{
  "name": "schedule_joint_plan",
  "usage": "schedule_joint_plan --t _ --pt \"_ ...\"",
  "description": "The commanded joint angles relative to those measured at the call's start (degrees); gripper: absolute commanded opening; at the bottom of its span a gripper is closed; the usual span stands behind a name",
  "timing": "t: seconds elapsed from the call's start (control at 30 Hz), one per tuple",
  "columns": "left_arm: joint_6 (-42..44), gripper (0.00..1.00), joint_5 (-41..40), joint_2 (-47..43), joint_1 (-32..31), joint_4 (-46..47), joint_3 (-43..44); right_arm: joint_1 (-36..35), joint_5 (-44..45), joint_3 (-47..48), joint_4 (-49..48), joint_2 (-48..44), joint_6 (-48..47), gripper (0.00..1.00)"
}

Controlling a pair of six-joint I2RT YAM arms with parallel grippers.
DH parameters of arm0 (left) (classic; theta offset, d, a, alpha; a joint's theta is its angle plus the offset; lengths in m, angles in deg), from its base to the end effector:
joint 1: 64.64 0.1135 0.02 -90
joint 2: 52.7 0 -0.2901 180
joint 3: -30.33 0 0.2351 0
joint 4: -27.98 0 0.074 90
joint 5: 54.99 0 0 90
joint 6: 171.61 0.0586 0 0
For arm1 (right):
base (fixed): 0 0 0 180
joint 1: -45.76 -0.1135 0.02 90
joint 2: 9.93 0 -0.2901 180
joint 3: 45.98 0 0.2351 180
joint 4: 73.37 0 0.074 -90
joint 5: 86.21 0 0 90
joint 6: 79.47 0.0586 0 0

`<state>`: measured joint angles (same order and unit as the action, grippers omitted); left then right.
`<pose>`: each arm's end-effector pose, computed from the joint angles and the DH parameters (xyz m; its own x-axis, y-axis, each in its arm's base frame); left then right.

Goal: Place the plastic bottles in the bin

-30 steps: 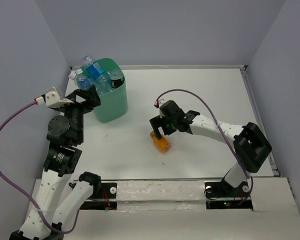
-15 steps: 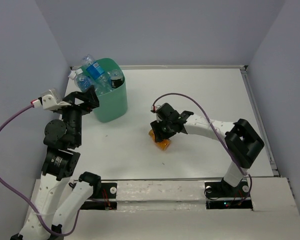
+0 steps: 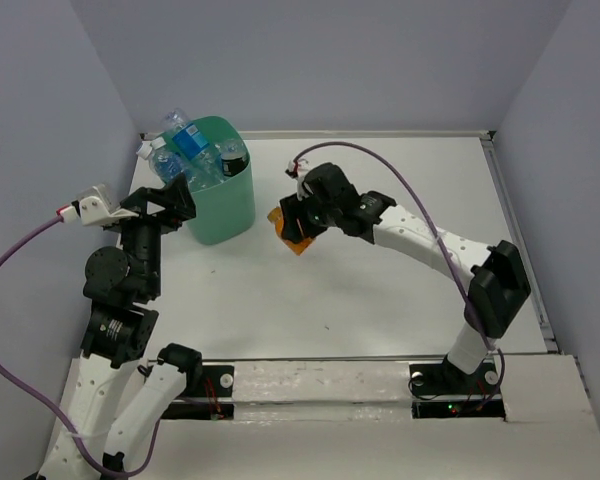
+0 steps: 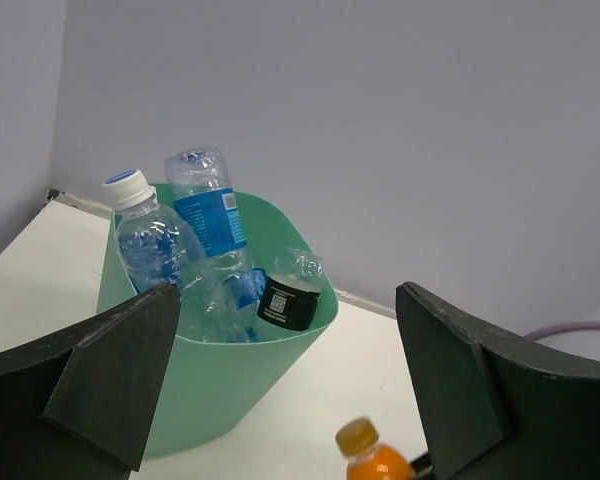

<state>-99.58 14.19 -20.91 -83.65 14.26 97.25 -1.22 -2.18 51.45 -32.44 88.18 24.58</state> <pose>0.0877 -0.0082 0.4486 0.3309 -0.4190 -0.8455 0.0985 0.9065 -0.4106 0.2650 0.2929 0.3101 -0.6289 -0.3200 -0.7085 -0.6469 0.7210 0.2485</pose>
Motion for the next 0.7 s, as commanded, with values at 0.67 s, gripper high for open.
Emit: schedule_joint_plan --t 0.67 --pt "-0.39 0.99 0.6 -0.68 0.11 2.81 -0.37 -1.62 -2.3 52.09 -29.4 34.51 -2.61 0.37"
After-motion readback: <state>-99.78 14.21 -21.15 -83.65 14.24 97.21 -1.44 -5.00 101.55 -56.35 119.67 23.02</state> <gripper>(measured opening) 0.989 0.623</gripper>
